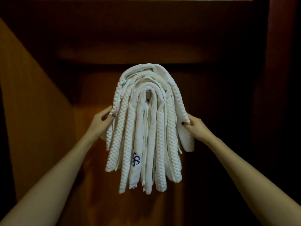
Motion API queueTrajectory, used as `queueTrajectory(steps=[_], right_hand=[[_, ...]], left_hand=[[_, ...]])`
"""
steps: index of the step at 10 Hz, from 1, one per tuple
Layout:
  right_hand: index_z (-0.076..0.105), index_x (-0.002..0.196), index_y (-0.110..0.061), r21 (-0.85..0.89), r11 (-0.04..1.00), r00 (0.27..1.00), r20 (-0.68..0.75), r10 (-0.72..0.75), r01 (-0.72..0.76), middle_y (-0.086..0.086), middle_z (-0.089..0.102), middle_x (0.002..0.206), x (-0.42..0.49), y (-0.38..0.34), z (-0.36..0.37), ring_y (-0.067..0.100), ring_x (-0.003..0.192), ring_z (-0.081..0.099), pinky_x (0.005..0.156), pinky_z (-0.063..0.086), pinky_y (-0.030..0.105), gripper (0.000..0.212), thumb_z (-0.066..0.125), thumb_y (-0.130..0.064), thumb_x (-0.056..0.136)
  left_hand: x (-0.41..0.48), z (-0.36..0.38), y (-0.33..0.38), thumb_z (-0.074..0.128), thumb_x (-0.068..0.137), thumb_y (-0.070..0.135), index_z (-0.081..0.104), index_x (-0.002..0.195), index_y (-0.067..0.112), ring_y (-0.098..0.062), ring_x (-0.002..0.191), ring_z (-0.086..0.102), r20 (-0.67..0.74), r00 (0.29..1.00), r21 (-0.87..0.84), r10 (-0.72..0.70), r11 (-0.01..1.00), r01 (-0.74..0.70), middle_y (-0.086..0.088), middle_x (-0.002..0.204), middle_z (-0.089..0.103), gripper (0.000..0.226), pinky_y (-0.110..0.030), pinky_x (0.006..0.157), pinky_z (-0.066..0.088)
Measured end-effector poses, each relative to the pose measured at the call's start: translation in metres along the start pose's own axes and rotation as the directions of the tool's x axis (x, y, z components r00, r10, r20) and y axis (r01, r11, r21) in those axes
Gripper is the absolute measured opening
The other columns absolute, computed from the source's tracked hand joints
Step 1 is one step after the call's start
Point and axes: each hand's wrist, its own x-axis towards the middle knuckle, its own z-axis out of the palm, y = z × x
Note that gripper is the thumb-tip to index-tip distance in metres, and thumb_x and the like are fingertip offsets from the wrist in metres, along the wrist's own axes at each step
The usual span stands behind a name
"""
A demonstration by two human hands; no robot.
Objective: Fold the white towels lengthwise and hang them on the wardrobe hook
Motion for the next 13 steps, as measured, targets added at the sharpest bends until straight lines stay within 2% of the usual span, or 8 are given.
queueTrajectory(steps=[1,2,3,5,7,11,12,13], right_hand=[[0.045,0.136,-0.046,0.149,0.989,0.999,0.042,0.016,-0.022,-0.016,0.052,0.139,-0.001,-0.003,0.001,0.005,0.126,0.051,0.105,0.045,0.039,0.043,0.055,-0.036,0.096],[0.029,0.146,-0.048,0.231,0.973,0.993,-0.111,0.037,-0.01,-0.014,0.031,0.155,0.008,-0.021,0.002,0.01,0.142,0.031,0.117,0.028,0.043,0.049,0.033,-0.058,0.098],[0.018,0.148,-0.052,0.243,0.965,0.991,-0.113,-0.077,0.103,-0.026,0.023,0.155,0.024,-0.051,0.009,-0.001,0.143,0.021,0.116,0.019,0.026,0.057,0.02,-0.071,0.094],[0.033,0.148,-0.03,0.323,0.945,0.995,-0.06,0.077,-0.054,-0.016,0.044,0.141,0.043,-0.058,0.015,0.005,0.133,0.04,0.099,0.034,0.015,0.067,0.018,-0.066,0.094],[0.025,0.152,-0.026,0.287,0.953,0.99,-0.066,0.124,-0.1,-0.006,0.034,0.154,0.034,-0.065,0.022,0.011,0.14,0.033,0.116,0.025,0.034,0.067,0.015,-0.063,0.097],[0.038,0.144,-0.014,0.14,0.957,0.963,-0.055,0.264,-0.254,0.007,0.043,0.146,-0.05,-0.099,0.025,0.018,0.127,0.041,0.103,0.031,0.034,0.05,0.018,-0.039,0.106],[0.059,0.113,-0.014,0.093,0.966,0.964,-0.099,0.249,-0.24,-0.001,0.058,0.115,-0.07,-0.118,0.019,0.016,0.109,0.05,0.1,0.036,0.033,0.041,0.024,-0.035,0.106],[0.06,0.108,-0.007,0.211,0.939,0.955,-0.056,0.29,-0.273,0.011,0.061,0.102,-0.083,-0.143,0.011,0.018,0.091,0.054,0.083,0.042,0.035,0.049,0.029,-0.044,0.104]], left_hand=[[0.011,-0.002,0.013,0.05,0.098,0.024,0.068,0.104,0.039,-0.002,0.105,0.059,-0.169,0.985,-0.162,-0.034,0.987,0.007,0.02,0.109,0.065,0.025,-0.01,0.083,0.045],[0.033,-0.006,0.028,0.045,0.096,0.047,0.054,0.115,0.06,0.0,0.118,0.049,-0.076,0.995,-0.207,-0.071,0.977,0.054,0.021,0.13,0.052,0.024,-0.02,0.093,0.041],[0.052,0.0,0.032,0.039,0.087,0.073,0.038,0.126,0.067,0.002,0.129,0.038,0.151,0.986,-0.189,-0.076,0.976,0.104,0.032,0.14,0.038,0.04,-0.03,0.105,0.033],[0.046,0.022,0.006,0.036,0.079,0.083,0.037,0.132,0.058,-0.003,0.126,0.044,0.227,0.968,-0.194,-0.105,0.969,0.151,0.024,0.138,0.045,0.059,-0.039,0.107,0.036],[0.036,0.027,0.013,0.032,0.094,0.064,0.035,0.143,0.039,-0.007,0.128,0.04,0.247,0.956,-0.192,-0.157,0.959,0.207,0.017,0.138,0.042,0.055,-0.03,0.1,0.037],[-0.021,-0.015,0.055,0.04,0.101,0.035,0.051,0.136,0.019,-0.02,0.126,0.048,0.191,0.978,0.116,-0.082,0.991,0.06,-0.003,0.138,0.053,0.041,-0.029,0.096,0.037],[-0.039,-0.021,0.083,0.043,0.101,0.03,0.063,0.12,0.014,-0.016,0.102,0.057,0.173,0.985,0.158,-0.03,0.987,0.002,-0.008,0.122,0.063,0.032,-0.025,0.081,0.04],[-0.057,-0.023,0.123,0.039,0.102,0.031,0.066,0.082,0.013,-0.012,0.068,0.061,0.219,0.968,-0.032,-0.119,0.991,0.129,-0.009,0.085,0.07,0.039,-0.023,0.062,0.047]])
